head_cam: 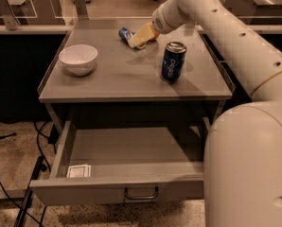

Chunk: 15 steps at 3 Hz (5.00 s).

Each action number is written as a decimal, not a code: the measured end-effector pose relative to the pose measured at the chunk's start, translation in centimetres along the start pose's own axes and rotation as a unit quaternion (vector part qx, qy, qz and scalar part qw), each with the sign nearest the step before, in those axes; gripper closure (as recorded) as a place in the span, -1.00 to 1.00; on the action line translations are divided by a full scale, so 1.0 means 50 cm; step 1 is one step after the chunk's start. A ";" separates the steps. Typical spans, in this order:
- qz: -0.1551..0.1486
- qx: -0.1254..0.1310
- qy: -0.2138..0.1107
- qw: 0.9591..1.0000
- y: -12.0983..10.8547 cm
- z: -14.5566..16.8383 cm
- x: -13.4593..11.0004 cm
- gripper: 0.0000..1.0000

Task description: Place redbull can into top drawer

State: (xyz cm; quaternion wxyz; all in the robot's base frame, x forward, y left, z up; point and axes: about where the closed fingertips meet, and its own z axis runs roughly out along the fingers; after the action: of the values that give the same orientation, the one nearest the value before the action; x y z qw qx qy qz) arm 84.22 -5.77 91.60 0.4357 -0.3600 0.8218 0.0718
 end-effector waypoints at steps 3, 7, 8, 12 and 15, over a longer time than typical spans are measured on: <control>-0.005 -0.023 -0.014 1.000 0.033 0.134 -0.008 -1.00; -0.012 0.002 0.019 1.000 0.015 0.210 0.003 -1.00; -0.008 0.007 0.027 1.000 0.008 0.219 0.012 -0.94; -0.001 0.012 0.035 0.999 0.001 0.227 0.021 0.80; -0.001 0.003 0.016 1.000 -0.003 0.202 0.014 1.00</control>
Offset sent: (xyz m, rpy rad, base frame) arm 0.0409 0.0399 -0.0423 0.0474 -0.0026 0.0394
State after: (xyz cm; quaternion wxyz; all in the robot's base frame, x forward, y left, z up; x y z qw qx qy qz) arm 90.78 -1.88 84.94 0.4236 -0.3604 0.8287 0.0629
